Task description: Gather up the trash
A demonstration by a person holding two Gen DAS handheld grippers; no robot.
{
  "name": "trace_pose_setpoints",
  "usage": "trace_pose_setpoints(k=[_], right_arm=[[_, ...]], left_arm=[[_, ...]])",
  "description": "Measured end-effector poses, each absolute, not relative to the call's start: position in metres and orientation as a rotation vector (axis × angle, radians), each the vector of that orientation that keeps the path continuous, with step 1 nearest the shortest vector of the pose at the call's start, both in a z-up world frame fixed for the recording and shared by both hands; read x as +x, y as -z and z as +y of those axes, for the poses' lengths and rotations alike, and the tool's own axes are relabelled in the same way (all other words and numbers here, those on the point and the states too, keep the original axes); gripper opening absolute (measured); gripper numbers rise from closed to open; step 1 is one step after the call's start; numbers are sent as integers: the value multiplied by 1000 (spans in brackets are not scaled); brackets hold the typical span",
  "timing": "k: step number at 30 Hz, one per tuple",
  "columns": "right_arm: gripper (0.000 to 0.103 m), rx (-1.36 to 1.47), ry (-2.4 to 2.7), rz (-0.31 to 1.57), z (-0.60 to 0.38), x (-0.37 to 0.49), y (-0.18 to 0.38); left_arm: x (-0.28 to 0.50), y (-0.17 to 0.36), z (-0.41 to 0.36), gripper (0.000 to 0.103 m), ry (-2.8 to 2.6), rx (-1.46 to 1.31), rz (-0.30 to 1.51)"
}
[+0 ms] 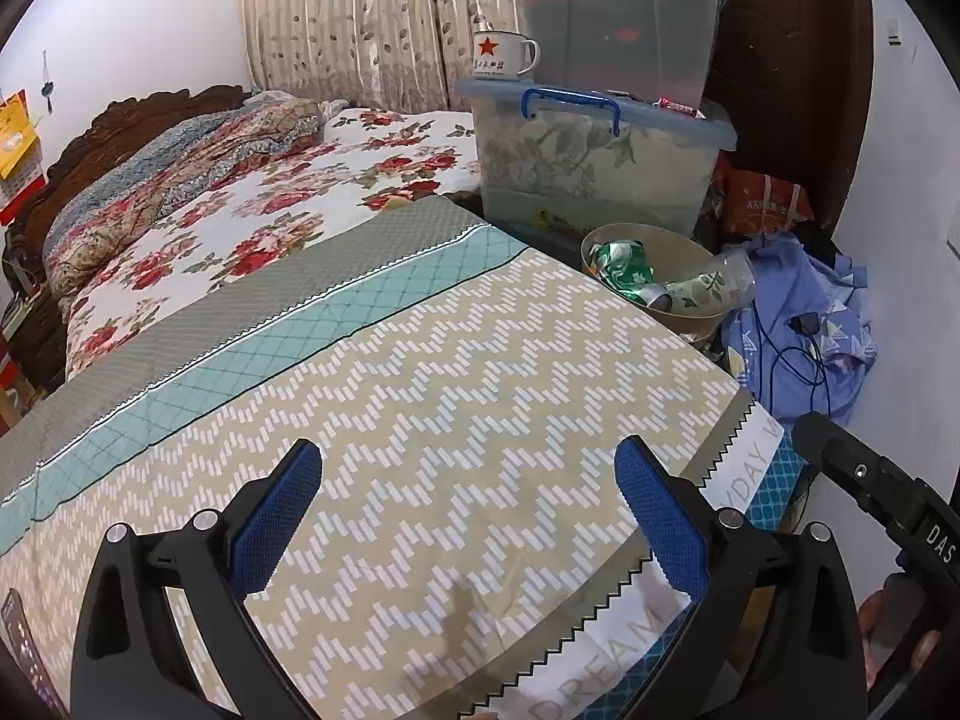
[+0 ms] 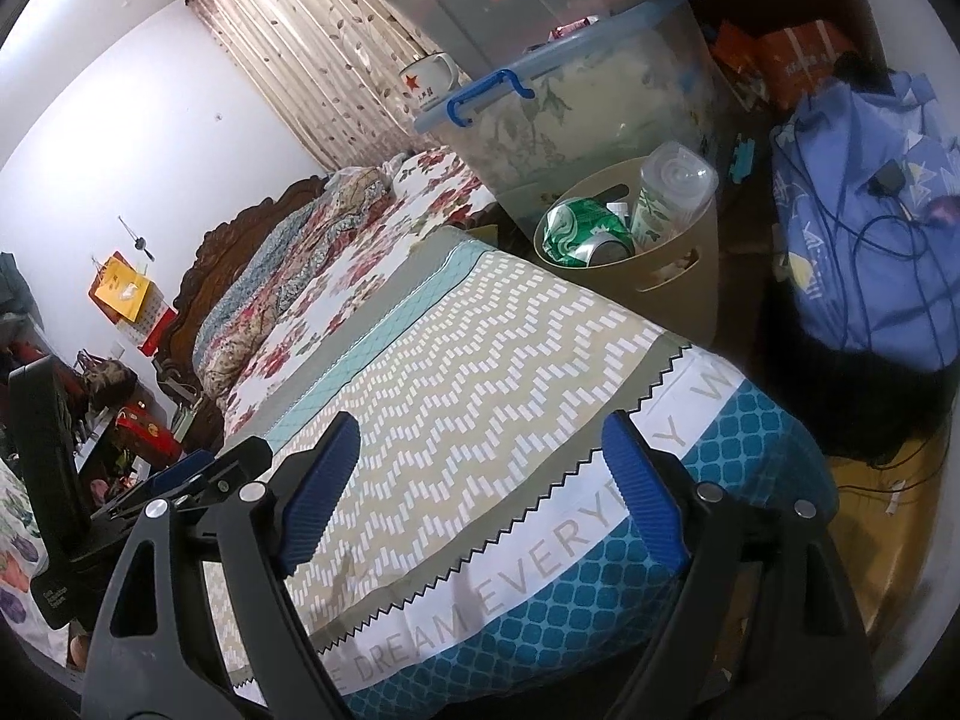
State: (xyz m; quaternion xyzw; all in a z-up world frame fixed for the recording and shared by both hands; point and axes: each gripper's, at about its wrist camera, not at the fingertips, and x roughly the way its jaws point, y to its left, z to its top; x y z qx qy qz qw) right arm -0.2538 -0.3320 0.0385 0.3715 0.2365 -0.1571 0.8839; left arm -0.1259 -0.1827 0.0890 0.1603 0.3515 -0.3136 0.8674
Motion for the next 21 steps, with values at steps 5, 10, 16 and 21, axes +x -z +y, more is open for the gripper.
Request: trace_pose_setpoints(k=[5,10,16,21], right_arm=[[83,777,325,493,-331,-254,-38],[83,778,321,486,-329,-254,-38],[83,782,317,473,-327,-255,-41],[83,783,317,471,-328,-255,-42]], left_arm=[[-127,-92,-183,94,649,333,722],[-129,-93,-182,94,630,345,702],[-130,-94,-180,94,606,348,685],[-131,-97,-178,94,577,355,666]])
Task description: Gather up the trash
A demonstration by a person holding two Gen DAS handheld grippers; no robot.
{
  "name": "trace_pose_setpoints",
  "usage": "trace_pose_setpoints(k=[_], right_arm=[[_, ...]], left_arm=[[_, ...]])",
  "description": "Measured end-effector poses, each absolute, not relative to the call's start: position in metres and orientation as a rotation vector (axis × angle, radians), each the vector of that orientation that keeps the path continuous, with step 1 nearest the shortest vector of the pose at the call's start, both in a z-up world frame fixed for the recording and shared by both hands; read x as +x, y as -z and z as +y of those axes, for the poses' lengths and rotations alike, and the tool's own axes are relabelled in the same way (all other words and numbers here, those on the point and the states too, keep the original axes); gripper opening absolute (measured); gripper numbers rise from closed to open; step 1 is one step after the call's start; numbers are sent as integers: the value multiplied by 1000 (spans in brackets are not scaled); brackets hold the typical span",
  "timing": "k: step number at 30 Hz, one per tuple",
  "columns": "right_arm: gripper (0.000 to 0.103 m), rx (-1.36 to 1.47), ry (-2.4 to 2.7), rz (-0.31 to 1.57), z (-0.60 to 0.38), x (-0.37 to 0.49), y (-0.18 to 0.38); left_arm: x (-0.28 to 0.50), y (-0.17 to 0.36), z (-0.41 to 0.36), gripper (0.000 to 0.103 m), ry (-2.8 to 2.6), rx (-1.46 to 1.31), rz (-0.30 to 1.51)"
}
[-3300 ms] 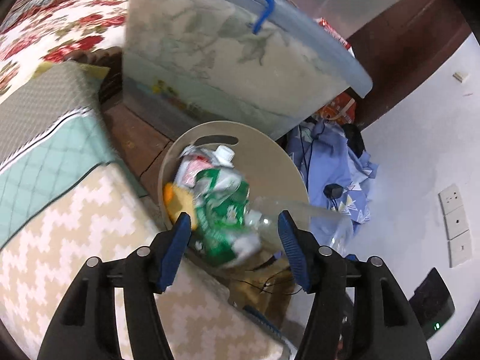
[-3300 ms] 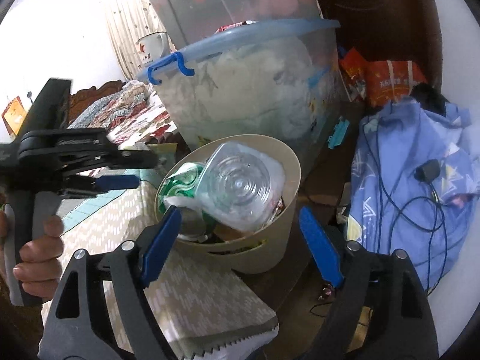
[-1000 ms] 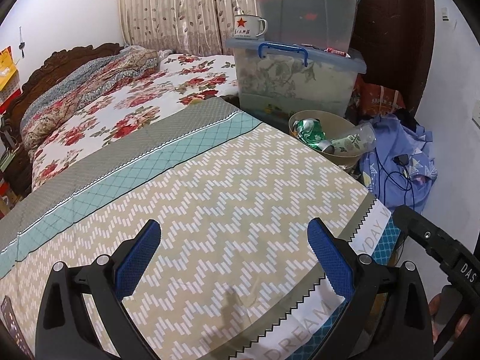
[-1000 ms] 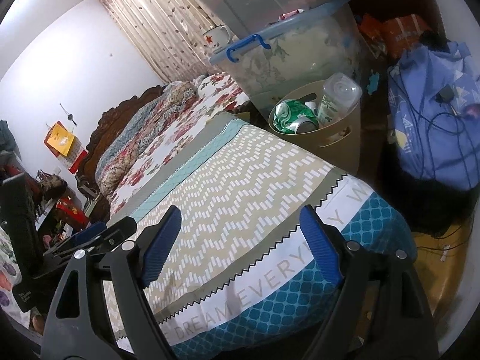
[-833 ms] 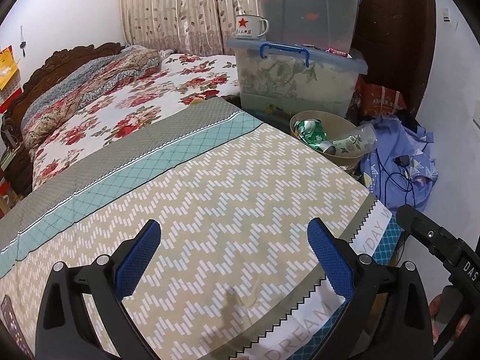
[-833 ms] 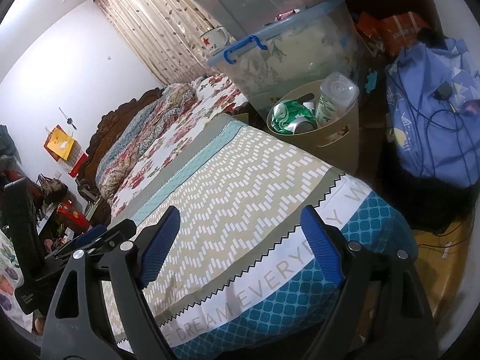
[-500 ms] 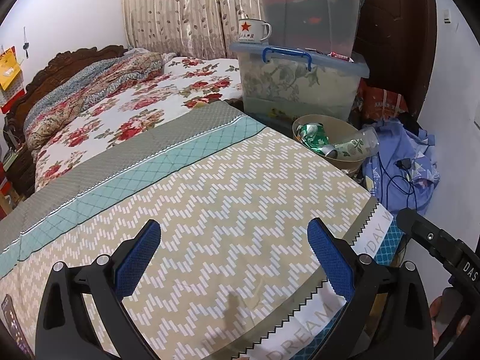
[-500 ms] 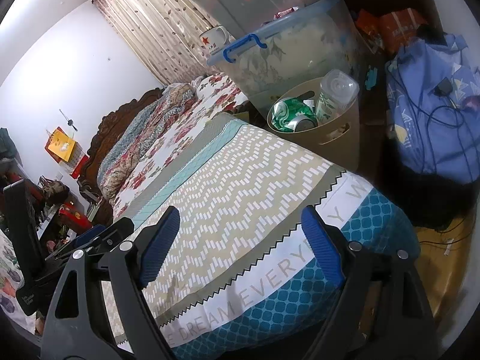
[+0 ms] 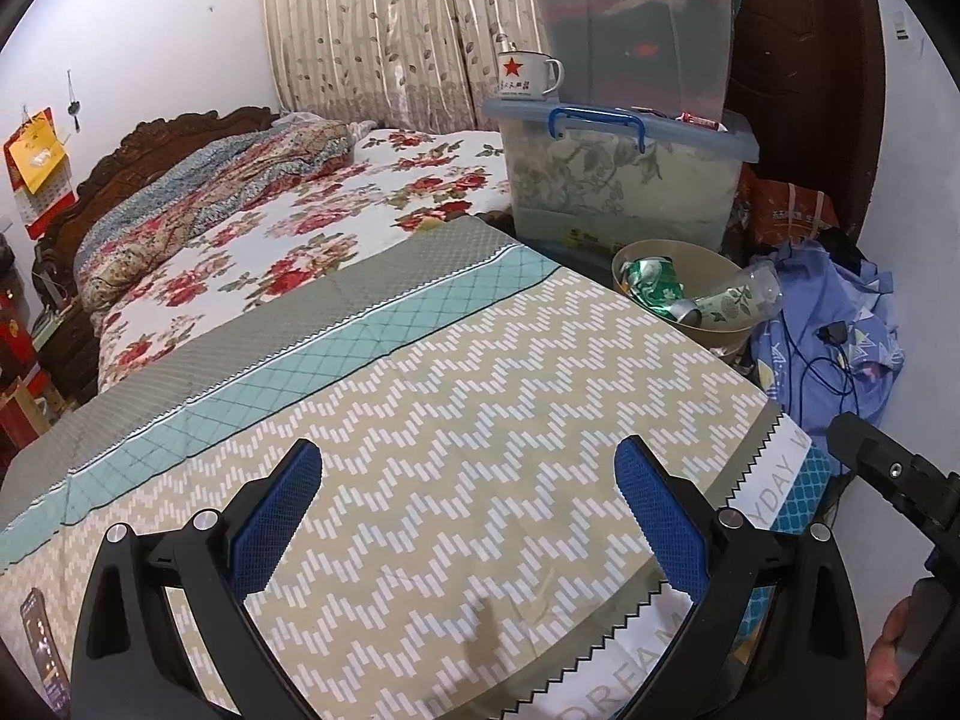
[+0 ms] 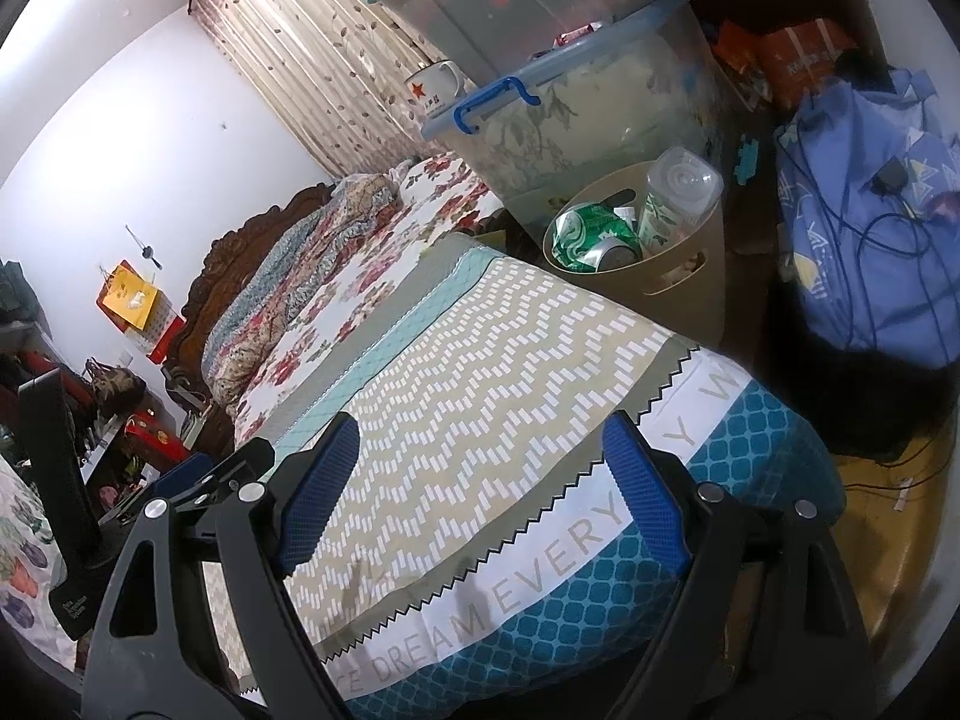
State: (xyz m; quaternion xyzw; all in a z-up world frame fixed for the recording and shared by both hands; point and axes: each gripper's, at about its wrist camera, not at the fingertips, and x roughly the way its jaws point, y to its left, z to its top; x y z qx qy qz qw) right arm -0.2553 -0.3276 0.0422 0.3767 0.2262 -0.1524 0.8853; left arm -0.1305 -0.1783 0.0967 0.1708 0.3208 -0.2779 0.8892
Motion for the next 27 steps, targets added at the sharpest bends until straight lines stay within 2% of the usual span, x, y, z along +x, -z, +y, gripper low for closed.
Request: trace_pose_setpoints(k=[27], right_arm=[[83,787,315,463,-326,-255,-45]], left_arm=[[-131,-97,-177,94,536,375,650]])
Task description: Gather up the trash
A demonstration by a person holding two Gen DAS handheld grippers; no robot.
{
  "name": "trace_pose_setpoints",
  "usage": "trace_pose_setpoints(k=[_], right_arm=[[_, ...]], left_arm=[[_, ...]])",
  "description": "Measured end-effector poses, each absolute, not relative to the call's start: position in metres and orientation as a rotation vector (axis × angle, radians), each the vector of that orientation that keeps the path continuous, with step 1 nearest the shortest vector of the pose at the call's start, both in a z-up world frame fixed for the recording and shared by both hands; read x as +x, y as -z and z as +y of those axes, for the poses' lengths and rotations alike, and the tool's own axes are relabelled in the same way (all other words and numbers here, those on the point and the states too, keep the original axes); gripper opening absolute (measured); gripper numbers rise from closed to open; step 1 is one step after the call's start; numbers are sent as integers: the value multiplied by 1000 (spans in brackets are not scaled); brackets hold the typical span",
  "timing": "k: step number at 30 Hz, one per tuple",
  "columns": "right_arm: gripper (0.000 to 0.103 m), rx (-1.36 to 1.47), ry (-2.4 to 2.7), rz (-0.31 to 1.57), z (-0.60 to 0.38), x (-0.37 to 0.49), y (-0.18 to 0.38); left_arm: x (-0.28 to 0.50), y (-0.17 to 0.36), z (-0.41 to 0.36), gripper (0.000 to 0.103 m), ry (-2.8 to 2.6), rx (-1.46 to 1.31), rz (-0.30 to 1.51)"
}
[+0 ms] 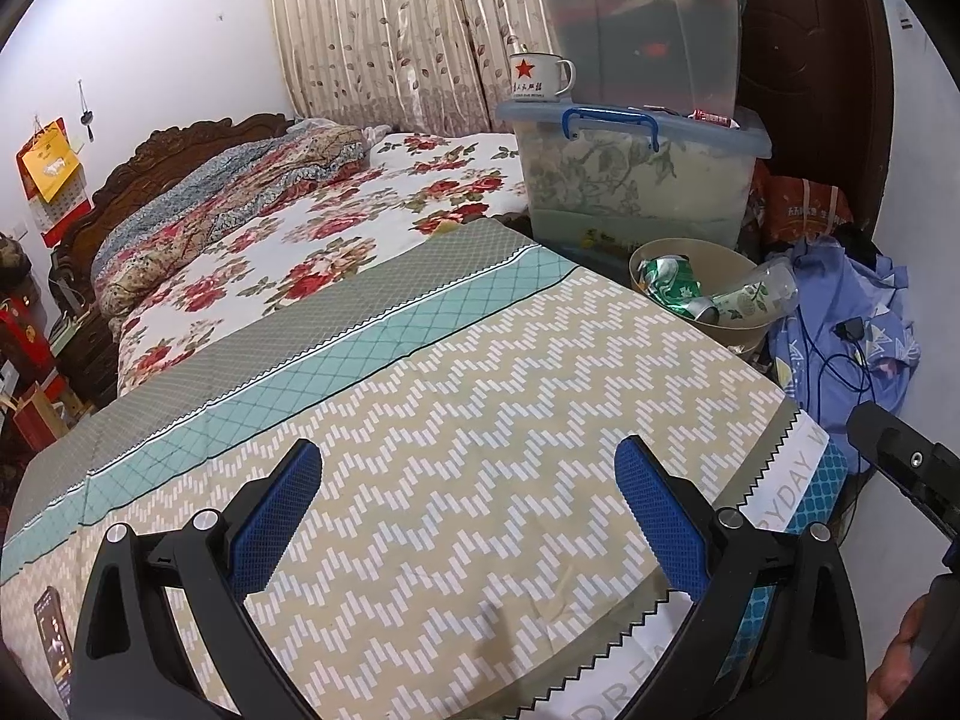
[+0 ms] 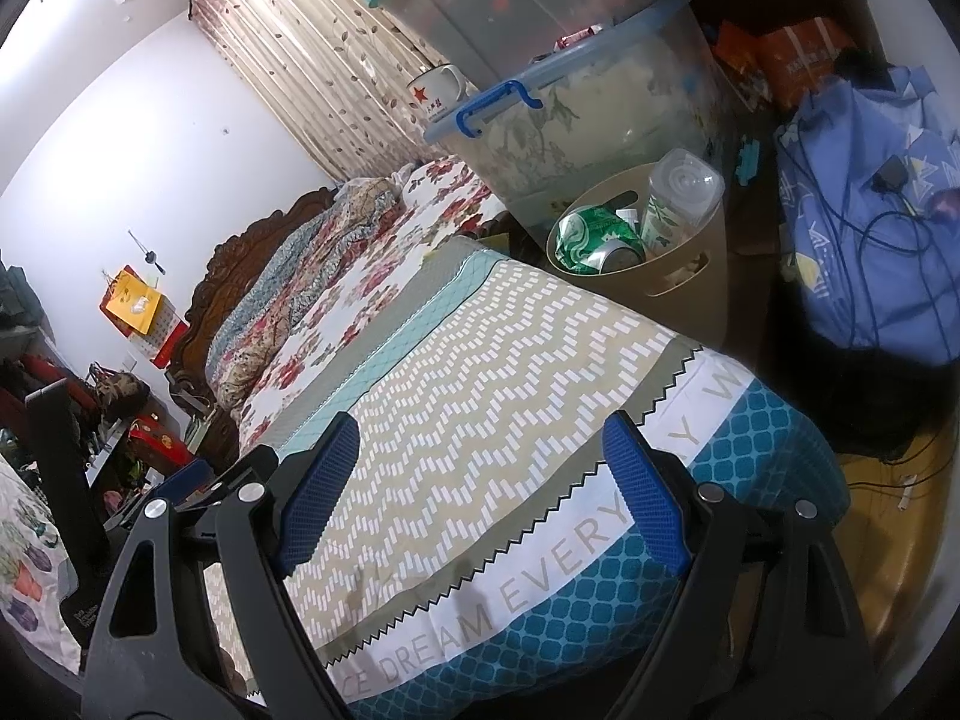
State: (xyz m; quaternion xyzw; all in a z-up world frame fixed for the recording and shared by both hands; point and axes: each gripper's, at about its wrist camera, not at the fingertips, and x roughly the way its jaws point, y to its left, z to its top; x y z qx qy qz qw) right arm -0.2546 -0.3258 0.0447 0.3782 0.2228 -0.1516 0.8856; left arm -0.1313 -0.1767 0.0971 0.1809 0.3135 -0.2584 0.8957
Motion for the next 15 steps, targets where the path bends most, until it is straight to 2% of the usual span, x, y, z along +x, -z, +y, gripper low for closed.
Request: trace_pose_setpoints(k=[15], right_arm=[[83,786,315,463,-324,-255,-44]], left_arm=[[-130,-96,-172,94,515,366,650]])
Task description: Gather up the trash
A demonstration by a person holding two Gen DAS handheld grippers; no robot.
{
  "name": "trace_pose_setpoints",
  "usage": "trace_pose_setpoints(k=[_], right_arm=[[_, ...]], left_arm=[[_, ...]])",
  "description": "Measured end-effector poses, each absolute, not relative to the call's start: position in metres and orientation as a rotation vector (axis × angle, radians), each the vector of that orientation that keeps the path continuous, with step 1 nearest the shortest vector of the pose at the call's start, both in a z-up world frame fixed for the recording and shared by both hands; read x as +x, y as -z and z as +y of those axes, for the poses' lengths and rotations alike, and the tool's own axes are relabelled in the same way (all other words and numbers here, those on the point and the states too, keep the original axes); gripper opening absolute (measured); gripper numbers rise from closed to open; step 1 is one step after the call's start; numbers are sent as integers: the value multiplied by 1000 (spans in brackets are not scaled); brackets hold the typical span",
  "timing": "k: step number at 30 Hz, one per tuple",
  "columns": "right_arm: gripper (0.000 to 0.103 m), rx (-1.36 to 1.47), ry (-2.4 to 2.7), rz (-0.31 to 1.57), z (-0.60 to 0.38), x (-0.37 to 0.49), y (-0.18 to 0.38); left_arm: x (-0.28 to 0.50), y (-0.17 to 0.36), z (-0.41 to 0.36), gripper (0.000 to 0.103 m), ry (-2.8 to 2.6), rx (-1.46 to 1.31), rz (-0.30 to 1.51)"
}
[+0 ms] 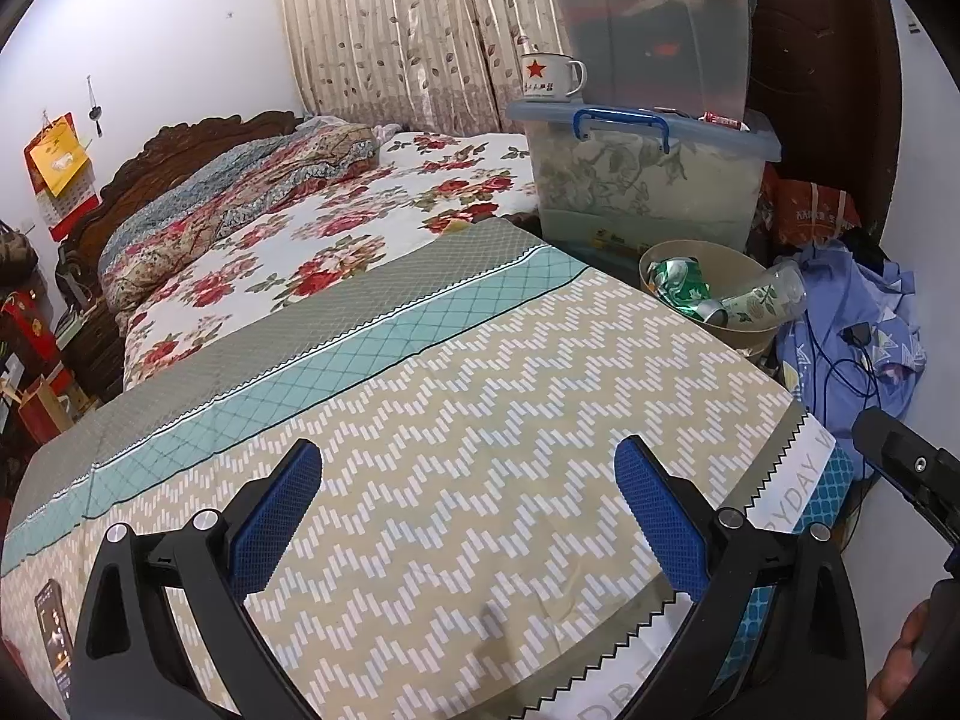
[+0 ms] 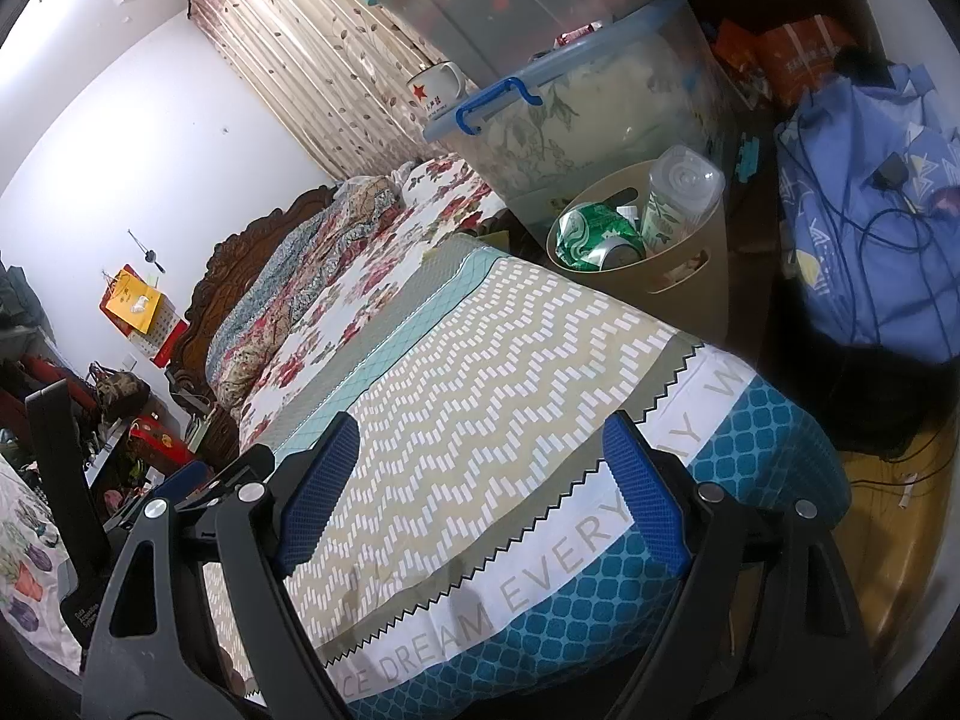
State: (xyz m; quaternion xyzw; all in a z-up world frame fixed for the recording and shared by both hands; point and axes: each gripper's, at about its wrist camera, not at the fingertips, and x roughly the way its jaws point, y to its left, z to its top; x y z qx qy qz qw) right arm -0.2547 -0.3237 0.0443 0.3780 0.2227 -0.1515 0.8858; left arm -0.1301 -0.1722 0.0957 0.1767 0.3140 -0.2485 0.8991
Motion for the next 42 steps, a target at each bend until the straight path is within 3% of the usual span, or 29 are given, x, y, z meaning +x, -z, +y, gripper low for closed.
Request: trace_pose_setpoints(k=[42], right_arm=[[83,793,319,454,-322,-256,-43]], left_arm=[[-127,-86,-168,94,493,386,671]])
